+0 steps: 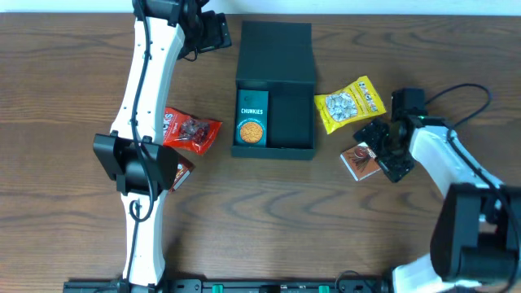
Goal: Pack container
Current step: 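Reach the right gripper to the brown Pocky box and grasp it, then lift the Pocky box with the right gripper and lower it beside Chunkies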
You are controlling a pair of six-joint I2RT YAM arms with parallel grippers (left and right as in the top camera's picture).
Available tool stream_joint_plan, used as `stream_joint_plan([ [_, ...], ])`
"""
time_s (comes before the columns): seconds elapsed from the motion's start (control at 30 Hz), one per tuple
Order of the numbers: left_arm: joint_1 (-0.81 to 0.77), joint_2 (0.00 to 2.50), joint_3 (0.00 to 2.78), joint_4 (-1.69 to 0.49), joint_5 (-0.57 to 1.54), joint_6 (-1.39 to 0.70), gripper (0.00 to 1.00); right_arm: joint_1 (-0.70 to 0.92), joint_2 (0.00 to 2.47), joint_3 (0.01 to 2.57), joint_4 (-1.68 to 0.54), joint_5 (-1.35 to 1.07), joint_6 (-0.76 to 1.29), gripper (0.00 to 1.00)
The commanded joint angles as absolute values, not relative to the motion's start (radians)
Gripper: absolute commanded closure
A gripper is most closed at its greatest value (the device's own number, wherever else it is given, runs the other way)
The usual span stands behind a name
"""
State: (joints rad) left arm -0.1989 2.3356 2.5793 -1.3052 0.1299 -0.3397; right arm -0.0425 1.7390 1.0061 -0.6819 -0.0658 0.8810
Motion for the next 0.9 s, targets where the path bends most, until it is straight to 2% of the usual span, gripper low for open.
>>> stream_joint_plan([
  [0.0,-0.194,2.321,2.592,-1.309,0.120,-0.336,0.06,-0.034,1.776,1.018,-0.670,-0.080,0.897,0.01],
  [0.37,-0.195,2.321,2.592,-1.309,0.120,-0.336,0.05,-0.049,1.786,1.018,-0.638,-0.040,0.884,0.01],
  [0.43,-0.195,2.321,2.592,-1.309,0.120,-0.336,0.05,-0.052,1.786,1.018,-0.638,-0.033,0.876,0.03],
  [0.6,-0.195,2.321,2.592,-1.308,0.120,-0.336,0.05,-0.052,1.786,1.018,-0.638,-0.031,0.851,0.17],
  [0.87,-0.195,2.321,2.592,-1.308,0.119,-0.336,0.05,-0.052,1.786,1.019,-0.640,-0.036,0.758,0.22],
])
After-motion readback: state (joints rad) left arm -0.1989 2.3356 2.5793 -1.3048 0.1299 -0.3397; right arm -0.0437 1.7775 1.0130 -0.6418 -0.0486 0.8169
